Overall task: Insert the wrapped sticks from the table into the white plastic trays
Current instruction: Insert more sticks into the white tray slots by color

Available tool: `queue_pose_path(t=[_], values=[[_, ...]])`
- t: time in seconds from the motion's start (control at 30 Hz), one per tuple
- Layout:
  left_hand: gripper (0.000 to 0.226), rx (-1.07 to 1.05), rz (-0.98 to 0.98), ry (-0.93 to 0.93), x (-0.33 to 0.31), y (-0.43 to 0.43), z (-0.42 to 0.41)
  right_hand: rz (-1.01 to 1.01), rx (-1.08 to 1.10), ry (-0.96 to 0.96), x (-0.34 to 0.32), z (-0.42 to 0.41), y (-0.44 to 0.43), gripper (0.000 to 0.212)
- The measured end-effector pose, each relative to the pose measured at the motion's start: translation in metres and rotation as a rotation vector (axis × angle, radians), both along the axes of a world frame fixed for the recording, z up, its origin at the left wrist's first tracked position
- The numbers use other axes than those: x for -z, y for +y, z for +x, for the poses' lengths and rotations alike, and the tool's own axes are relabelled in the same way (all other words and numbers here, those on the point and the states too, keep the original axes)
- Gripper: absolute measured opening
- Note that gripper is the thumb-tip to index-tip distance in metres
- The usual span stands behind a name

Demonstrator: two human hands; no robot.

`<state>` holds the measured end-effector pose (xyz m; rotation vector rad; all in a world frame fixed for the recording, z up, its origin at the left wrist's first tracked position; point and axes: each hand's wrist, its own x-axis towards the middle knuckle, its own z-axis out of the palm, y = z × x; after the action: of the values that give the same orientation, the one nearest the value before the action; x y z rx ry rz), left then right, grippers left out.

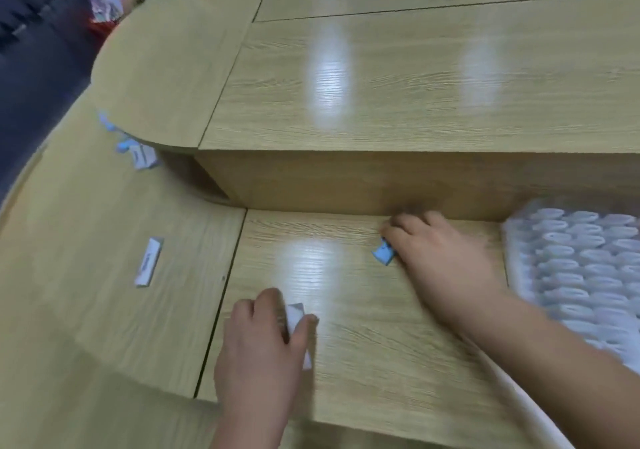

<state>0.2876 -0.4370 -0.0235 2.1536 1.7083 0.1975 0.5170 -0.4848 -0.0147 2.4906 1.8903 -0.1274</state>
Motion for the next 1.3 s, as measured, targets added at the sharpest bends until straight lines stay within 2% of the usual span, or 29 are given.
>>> queue_pose_path(t=[0.1, 0.17, 0.3, 0.4, 0.5, 0.6, 0.73, 0.87, 0.97, 1.13, 1.3], values=[[0.02, 0.027, 0.016, -0.055, 0.003, 0.002, 0.001, -0.035, 0.039, -0.05, 0.007, 0.001, 0.004, 0.032], [0.013, 0.019, -0.003, -0.139, 0.005, 0.003, 0.001, -0.025, 0.031, -0.02, 0.007, -0.001, 0.003, 0.03], [0.023, -0.021, -0.089, -0.346, 0.008, 0.006, 0.007, 0.001, 0.067, 0.117, -0.001, -0.01, -0.006, 0.021], [0.02, -0.037, -0.128, -0.519, -0.002, 0.003, 0.019, 0.036, 0.062, 0.18, -0.013, -0.013, -0.02, 0.014], [0.026, -0.001, -0.117, -0.639, -0.016, -0.005, 0.032, 0.167, 0.09, 0.351, -0.032, -0.009, -0.042, 0.02], [0.029, 0.097, -0.042, -0.742, -0.035, -0.022, 0.06, 0.402, 0.148, 0.532, -0.053, 0.01, -0.082, 0.024], [0.017, 0.202, -0.047, -0.945, -0.062, -0.06, 0.109, 0.566, 0.313, 0.599, -0.072, 0.048, -0.151, 0.037], [0.015, 0.316, -0.055, -0.993, -0.074, -0.093, 0.156, 0.676, 0.499, 0.581, -0.078, 0.086, -0.208, 0.036], [0.023, 0.367, -0.112, -1.016, -0.073, -0.113, 0.184, 0.696, 0.572, 0.617, -0.074, 0.106, -0.233, 0.035], [0.02, 0.536, 0.043, -0.89, -0.067, -0.133, 0.21, 0.669, 0.575, 0.56, -0.062, 0.119, -0.247, 0.028], [0.014, 0.659, 0.142, -0.725, -0.051, -0.143, 0.22, 0.759, 0.594, 0.606, -0.051, 0.128, -0.262, 0.029]])
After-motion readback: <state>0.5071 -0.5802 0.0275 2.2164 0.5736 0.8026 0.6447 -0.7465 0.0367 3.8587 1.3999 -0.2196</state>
